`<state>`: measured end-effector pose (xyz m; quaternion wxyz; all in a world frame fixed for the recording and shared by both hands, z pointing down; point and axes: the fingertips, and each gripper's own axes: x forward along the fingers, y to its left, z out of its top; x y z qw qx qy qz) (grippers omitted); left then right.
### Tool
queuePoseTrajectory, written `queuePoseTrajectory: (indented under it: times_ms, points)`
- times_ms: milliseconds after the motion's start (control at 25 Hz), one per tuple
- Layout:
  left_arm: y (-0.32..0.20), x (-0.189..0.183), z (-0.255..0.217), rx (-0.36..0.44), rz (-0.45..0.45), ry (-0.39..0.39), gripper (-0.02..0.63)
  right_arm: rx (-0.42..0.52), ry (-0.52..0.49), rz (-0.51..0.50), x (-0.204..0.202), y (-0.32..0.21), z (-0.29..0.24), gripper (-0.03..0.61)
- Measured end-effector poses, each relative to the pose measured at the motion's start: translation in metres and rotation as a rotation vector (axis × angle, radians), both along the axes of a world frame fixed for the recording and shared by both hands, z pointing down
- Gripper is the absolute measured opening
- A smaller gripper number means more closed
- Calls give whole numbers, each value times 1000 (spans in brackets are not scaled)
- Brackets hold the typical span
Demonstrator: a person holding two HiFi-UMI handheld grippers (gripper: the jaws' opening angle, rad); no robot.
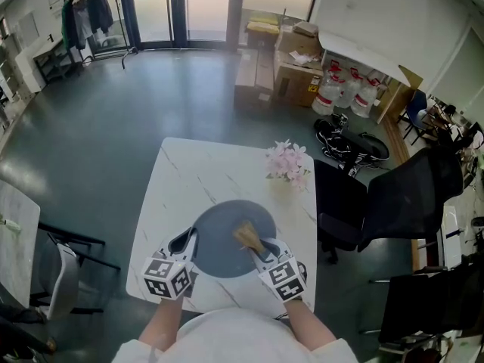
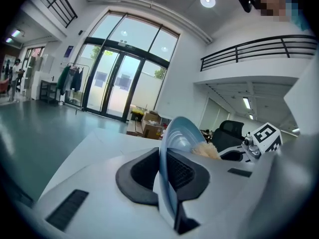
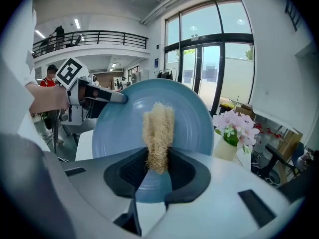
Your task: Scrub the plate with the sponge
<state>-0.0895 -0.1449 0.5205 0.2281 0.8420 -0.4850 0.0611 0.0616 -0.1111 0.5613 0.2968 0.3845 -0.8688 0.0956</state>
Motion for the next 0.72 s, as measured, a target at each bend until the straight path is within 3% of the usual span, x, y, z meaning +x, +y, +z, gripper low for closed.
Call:
queuePoseTrajectory:
  times_ms: [200,400,560,720]
  points:
    - [-9,-4,-7,5,-20,27,44,-77,59,-3,11,15,12,118]
    - [-12,-1,-13,24,-14,39,44,-109,91,-66,-3,34,19,118]
    - [-9,10,-13,28,12,41,44,-84,82,-130,-26,37,10,118]
    - [-2,15,-12,20,29,39,44,-40,83,-131,-31,24,-5,118]
